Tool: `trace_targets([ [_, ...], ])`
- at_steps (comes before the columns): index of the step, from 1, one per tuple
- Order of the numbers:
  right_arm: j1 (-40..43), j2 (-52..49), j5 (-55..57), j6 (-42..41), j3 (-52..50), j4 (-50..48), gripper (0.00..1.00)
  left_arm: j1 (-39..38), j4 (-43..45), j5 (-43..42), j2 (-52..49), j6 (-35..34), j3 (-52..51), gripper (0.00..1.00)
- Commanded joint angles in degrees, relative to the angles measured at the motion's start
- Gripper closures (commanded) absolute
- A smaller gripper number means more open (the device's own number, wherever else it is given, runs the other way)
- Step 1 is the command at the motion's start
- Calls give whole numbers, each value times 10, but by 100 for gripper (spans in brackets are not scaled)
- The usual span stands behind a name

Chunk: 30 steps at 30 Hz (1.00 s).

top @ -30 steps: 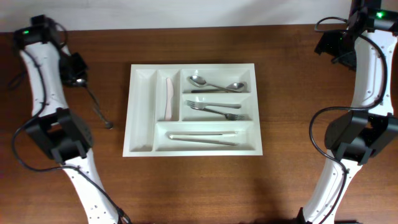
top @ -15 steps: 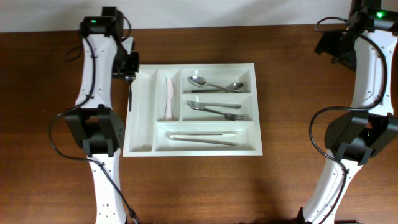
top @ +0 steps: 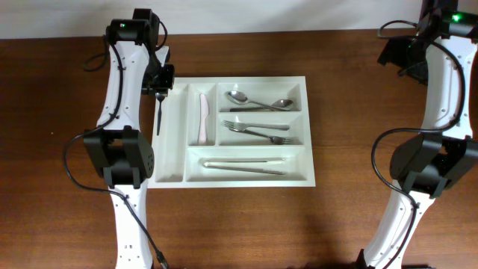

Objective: Pack container
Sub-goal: 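Carry the spoon with the left gripper into the tray's left compartment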

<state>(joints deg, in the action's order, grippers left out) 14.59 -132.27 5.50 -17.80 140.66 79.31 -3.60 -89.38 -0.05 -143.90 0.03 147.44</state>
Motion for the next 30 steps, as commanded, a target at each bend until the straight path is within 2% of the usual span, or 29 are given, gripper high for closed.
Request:
trace_targets([
  [1, -3, 15, 1, -3, 0, 0, 1, -1, 5, -21, 0, 6, -8, 98],
  [13, -3, 15, 1, -3, 0, 0, 1, -20, 71, -23, -4, -2, -125, 97],
  [16, -3, 15, 1, -3, 0, 0, 1, -20, 72, -23, -4, -2, -125, 75],
  [19, -3, 15, 1, -3, 0, 0, 1, -20, 71, -24, -4, -2, -125, 39],
  [20, -3, 15, 1, -3, 0, 0, 1, -20, 71, -23, -3, -2, -124, 33],
  [23, -3, 15, 1, -3, 0, 0, 1, -20, 64, -23, -3, -2, -110, 27],
  [30, -3, 15, 1, -3, 0, 0, 1, -16, 12, -24, -3, -3, -16, 27],
])
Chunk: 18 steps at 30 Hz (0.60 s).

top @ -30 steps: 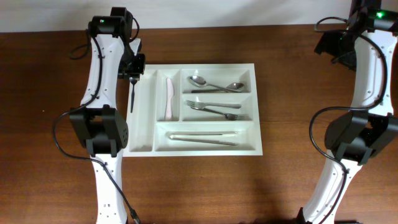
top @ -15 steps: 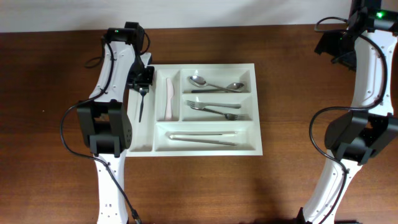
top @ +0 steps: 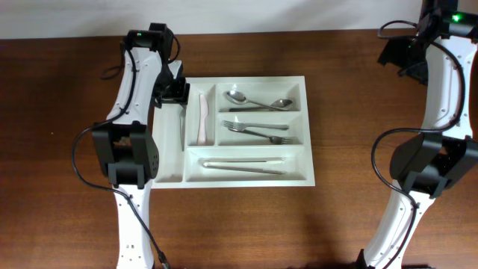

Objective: Pack container
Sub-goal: 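Carry the spoon with the left gripper into the tray's left compartment, then open the left gripper and lift away from the tray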

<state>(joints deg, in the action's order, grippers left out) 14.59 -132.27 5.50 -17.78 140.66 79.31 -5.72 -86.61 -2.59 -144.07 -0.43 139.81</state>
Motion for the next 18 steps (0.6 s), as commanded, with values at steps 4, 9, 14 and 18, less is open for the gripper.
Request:
trace_targets([
  [4, -3, 15, 1, -3, 0, 0, 1, 23, -53, 2, -1, -35, 136, 28],
  [9, -3, 15, 1, -3, 0, 0, 1, 71, -101, 2, -1, -172, 178, 30],
  [14, -3, 15, 1, -3, 0, 0, 1, 125, -101, 8, -2, -265, 176, 33],
  [18, -3, 15, 1, -3, 0, 0, 1, 150, -101, 67, -4, -276, 176, 33],
])
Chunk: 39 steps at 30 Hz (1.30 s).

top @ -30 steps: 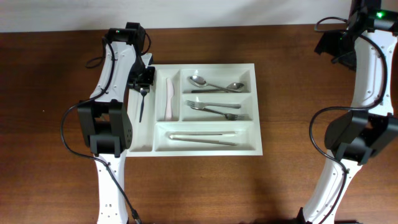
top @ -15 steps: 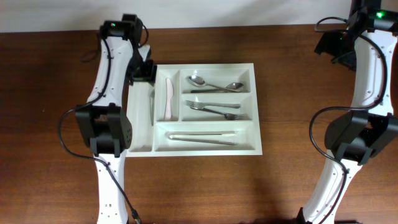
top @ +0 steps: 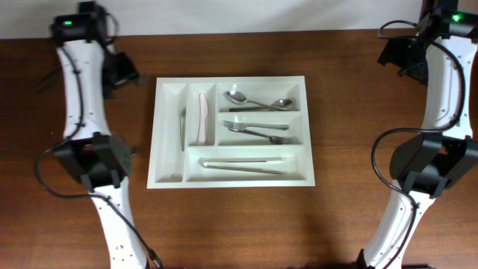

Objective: Pack container
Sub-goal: 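Open the left gripper and lift away from the tray, then move the left gripper to the metal spoon left of the tray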

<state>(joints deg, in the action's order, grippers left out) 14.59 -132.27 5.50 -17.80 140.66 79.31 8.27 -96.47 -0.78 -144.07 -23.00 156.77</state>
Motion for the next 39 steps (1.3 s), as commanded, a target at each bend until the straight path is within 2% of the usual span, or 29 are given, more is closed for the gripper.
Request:
trace_targets([
  [1, -3, 15, 1, -3, 0, 0, 1, 13, -1, 68, -5, -53, 4, 33],
  [4, -3, 15, 1, -3, 0, 0, 1, 14, 5, 113, -12, -63, -15, 32],
  [16, -3, 15, 1, -3, 0, 0, 1, 12, 64, 90, -49, -139, -132, 36],
  [29, -3, 15, 1, -3, 0, 0, 1, 12, 136, 59, -49, -150, -294, 37],
  [39, -3, 15, 1, -3, 0, 0, 1, 12, 123, 54, -49, -140, -329, 37],
])
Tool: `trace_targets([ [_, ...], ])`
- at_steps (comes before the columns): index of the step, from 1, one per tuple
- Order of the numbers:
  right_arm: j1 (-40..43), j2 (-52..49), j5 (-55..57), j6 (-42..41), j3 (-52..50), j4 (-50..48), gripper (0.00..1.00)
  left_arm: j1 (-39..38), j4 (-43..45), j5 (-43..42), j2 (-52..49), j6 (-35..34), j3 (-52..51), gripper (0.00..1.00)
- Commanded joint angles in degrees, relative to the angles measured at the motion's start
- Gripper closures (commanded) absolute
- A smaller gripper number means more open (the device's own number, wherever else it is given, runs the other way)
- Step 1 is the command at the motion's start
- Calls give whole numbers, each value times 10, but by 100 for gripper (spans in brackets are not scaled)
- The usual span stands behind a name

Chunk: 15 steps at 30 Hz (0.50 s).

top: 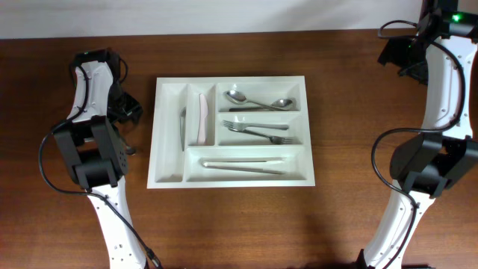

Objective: Pack container
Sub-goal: 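Move the left gripper to the metal spoon left of the tray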

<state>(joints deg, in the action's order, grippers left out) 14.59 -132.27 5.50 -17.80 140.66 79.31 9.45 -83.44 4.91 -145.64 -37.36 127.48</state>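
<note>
The white cutlery tray [170, 179] lies mid-table. A dark slim utensil [182, 128] rests in its leftmost long slot, with a white knife [202, 119] in the slot beside it. Two spoons [258, 100] fill the back right slot, forks [258, 131] the one below, and long pale sticks [243, 164] the front slot. My left gripper [130, 109] hovers just left of the tray, holding nothing I can see; its jaws are too dark to read. My right gripper [402, 58] stays at the far back right, its jaws also unreadable.
The brown wooden table [239, 224] surrounds the tray. The left arm's base links [93, 153] stand close to the tray's left side. The right arm's links [429, 168] stand at the right edge, with cables at the back corners.
My left arm has swung from the table's back left corner to a spot nearer the tray's left edge. The tray's contents and the right arm are unchanged.
My left gripper first held a dark utensil over the back of the leftmost slot. Then it was low over that slot with the utensil. Later the utensil lay in the slot and the gripper was off to the back left; now it sits beside the tray.
</note>
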Motion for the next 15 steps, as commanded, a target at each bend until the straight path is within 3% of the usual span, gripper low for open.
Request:
trace_targets([
  [1, -3, 15, 1, -3, 0, 0, 1, 0, -7, -4, -33, 13, -38, 37],
  [6, -3, 15, 1, -3, 0, 0, 1, 2, 14, -6, -33, 99, -52, 38],
  [15, -3, 15, 1, -3, 0, 0, 1, 5, 113, -11, -33, 146, -145, 38],
])
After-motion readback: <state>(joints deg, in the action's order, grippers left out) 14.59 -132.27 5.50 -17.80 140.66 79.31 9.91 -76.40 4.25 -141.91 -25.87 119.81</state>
